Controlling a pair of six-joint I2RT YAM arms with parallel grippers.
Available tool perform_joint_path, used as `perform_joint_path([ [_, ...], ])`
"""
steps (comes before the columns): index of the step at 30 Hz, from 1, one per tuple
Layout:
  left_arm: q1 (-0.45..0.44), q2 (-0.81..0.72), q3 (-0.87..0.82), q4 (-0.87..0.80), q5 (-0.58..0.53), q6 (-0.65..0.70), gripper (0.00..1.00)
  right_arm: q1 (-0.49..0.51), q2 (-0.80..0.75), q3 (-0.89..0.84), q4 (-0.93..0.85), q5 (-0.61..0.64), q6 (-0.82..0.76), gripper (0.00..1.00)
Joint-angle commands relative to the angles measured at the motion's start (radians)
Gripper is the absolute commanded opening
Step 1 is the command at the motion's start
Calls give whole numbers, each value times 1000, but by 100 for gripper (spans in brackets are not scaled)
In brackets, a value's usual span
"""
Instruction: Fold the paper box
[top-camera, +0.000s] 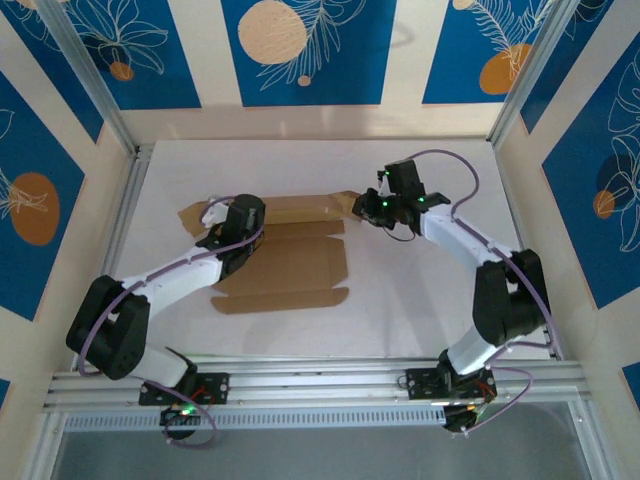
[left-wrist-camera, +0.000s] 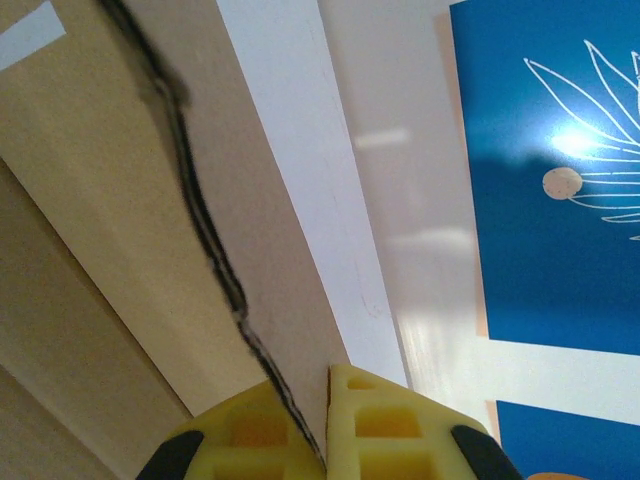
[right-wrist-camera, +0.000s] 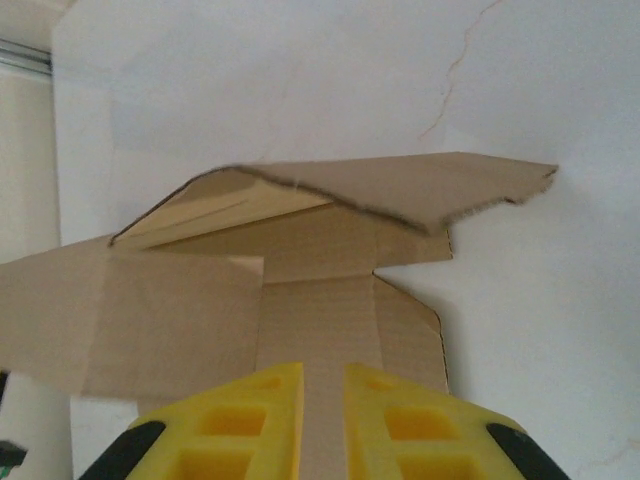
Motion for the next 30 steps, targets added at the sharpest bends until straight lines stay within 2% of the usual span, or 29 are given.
perform_joint_path([
  [1,-8,-19,-16,-56,-24,12,0,22,88,119,-21,-2,-24,19],
  [4,-7,-22,-20,-53,-23,11,0,51,169,196,-38,-71,-14,15],
  [8,-8,-24,-18,-52,-22,14,0,87,186,158,99,-172,71,13],
  [13,-9,-21,-16,-59,-14,9,0,57,194,35,451,-334,362,13],
  [19,-15,-25,-17,-62,-21,10,0,40,251,-81,833,-392,687,15],
  [21,-15,-29,-17,-65,-26,12,0,38,278,-92,936,-419,745,14],
  [23,-15,-33,-19,-61,-33,19,0,31,268,-91,881,-421,685,15],
  [24,-15,-34,-20,-58,-38,22,0,25,238,-87,741,-388,602,15],
  [27,-12,-39,-23,-52,-42,19,0,23,146,-40,367,-212,313,17],
  [30,-8,-44,-13,-79,-37,-12,0,14,98,-33,175,-68,158,20],
])
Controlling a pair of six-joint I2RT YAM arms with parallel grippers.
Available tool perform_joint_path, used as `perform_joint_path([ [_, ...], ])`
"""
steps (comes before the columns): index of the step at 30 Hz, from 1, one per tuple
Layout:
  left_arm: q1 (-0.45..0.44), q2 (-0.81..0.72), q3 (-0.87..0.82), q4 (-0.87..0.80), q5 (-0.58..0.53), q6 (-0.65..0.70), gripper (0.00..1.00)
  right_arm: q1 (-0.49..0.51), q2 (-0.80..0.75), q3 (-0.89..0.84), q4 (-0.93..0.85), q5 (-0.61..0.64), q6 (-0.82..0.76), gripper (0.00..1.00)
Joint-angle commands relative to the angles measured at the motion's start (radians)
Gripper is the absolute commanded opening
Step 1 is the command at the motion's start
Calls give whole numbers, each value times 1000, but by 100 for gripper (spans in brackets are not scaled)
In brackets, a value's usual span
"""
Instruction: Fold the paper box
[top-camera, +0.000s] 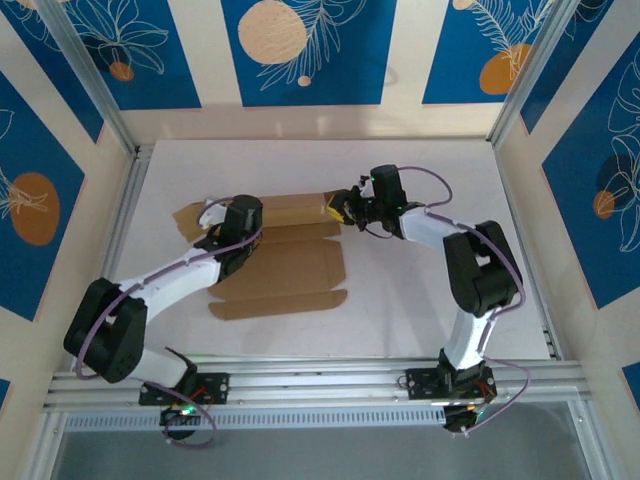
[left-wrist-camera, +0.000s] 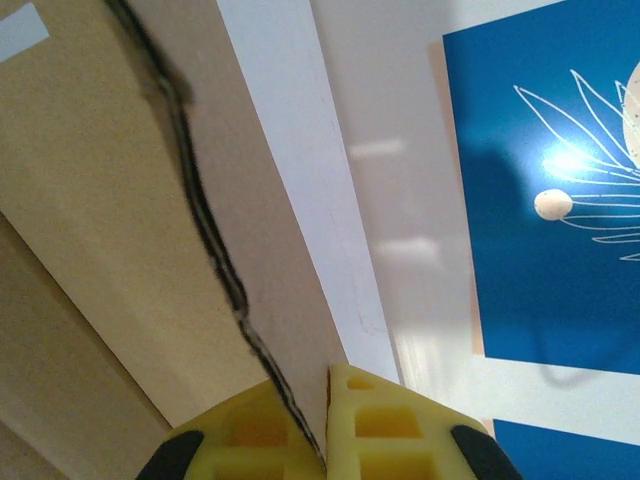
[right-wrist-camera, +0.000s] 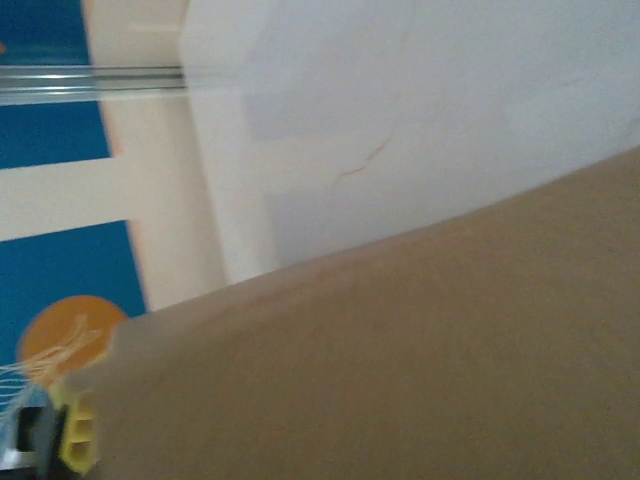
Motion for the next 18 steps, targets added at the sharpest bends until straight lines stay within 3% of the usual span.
perform_joint_path([
  [1,-8,-24,3,-99,4,-29,0,-17,-84,19,-279,180,-234,20],
  [7,15,7,88,-254,29,-133,0,-36,-155,-74,-296,248,-286,18],
  [11,29,46,175,-368,60,-202,0,-48,-181,-138,-216,152,-242,16],
  [14,33,87,226,-406,83,-245,0,-47,-160,-139,-162,93,-270,21],
  [18,41,137,278,-461,102,-287,0,-29,-70,-74,-218,130,-364,35],
])
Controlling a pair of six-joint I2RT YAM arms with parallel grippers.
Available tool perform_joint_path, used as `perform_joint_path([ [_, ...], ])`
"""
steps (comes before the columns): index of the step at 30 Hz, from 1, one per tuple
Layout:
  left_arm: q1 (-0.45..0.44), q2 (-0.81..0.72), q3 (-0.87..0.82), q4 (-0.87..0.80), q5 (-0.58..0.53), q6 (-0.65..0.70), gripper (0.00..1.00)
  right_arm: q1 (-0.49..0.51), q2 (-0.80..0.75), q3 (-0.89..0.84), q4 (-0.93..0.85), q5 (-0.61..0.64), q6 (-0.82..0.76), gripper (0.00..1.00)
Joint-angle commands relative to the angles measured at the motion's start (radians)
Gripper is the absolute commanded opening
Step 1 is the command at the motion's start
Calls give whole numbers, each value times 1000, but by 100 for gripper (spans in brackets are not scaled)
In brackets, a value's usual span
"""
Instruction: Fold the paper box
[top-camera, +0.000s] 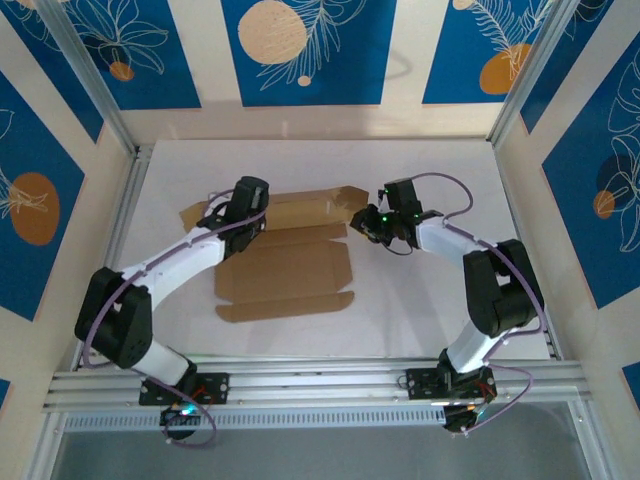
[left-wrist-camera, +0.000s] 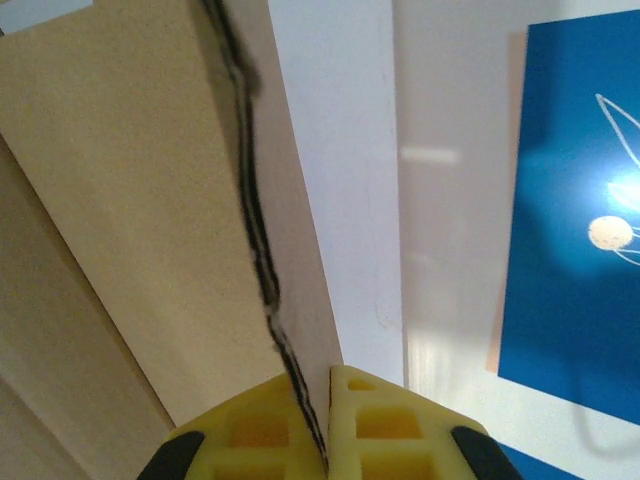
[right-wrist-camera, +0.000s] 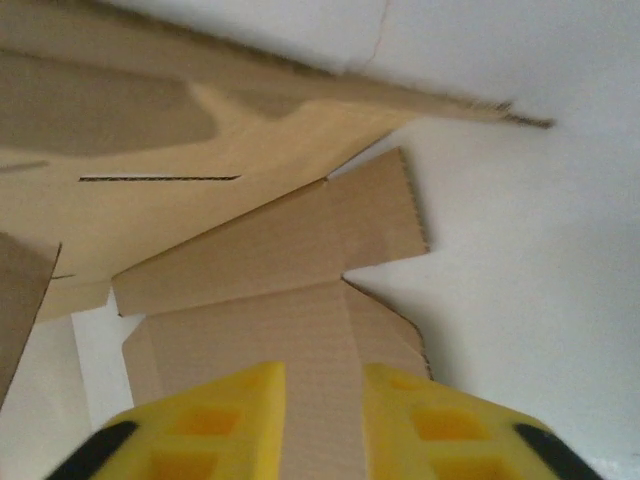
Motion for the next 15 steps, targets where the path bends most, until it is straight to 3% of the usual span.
perform_joint_path([
  [1,14,39,40,-130,19,-60,0,5,74,46,1,-17,-84,38],
  [9,23,50,32,-113,23,-57,0,-27,183,23,189,-73,-75,58],
  [15,23,50,21,-96,41,-64,0,-18,275,86,210,-96,-35,62],
])
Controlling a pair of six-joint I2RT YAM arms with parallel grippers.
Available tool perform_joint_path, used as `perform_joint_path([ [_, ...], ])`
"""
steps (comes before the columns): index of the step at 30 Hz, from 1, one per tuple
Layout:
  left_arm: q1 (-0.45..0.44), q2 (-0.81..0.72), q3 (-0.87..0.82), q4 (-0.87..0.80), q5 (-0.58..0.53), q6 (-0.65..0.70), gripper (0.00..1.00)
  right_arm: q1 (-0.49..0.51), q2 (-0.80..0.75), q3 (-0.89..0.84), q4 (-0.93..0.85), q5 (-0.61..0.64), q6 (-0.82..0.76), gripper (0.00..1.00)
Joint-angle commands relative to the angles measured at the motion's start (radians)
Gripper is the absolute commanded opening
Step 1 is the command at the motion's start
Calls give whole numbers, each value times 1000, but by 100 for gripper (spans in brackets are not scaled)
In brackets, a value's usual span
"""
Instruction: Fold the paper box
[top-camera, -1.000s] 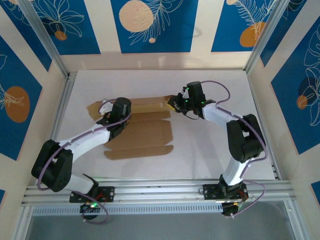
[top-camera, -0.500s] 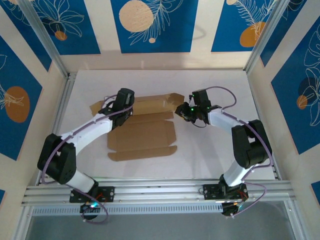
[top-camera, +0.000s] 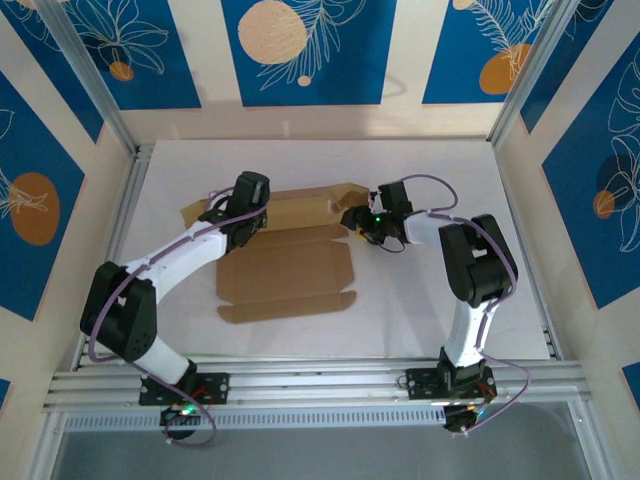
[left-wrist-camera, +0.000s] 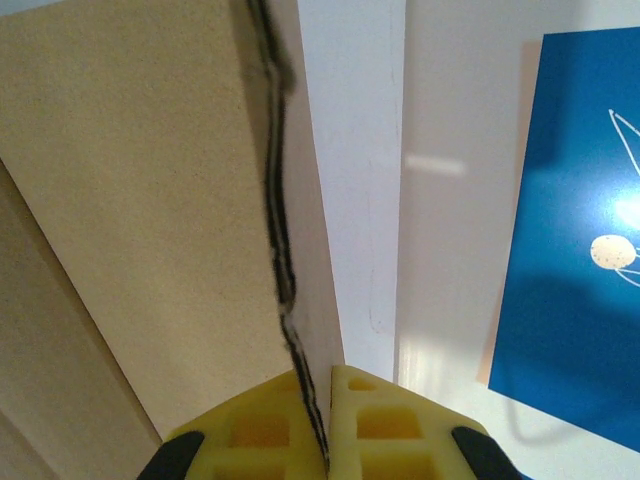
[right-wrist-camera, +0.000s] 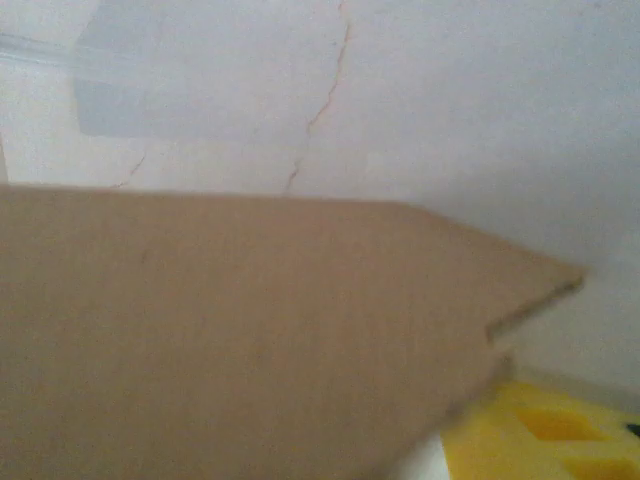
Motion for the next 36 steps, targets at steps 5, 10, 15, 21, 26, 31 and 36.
perform_joint_path([
  [5,10,28,-14,-53,34,-14,0,33,86,65,64,-44,41,62],
  [10,9,27,-22,-28,53,-19,0,45,104,94,69,-82,63,63],
  [15,7,19,-29,-13,46,-10,0,34,83,80,140,-164,141,63],
  [21,9,9,-37,8,40,2,0,20,51,27,266,-240,270,62],
  [26,6,2,-40,21,39,9,0,40,83,24,328,-286,341,62],
  [31,7,-6,-35,21,34,18,0,73,104,15,378,-281,371,62],
  [36,2,-11,-37,32,36,26,0,101,135,52,310,-252,327,62],
])
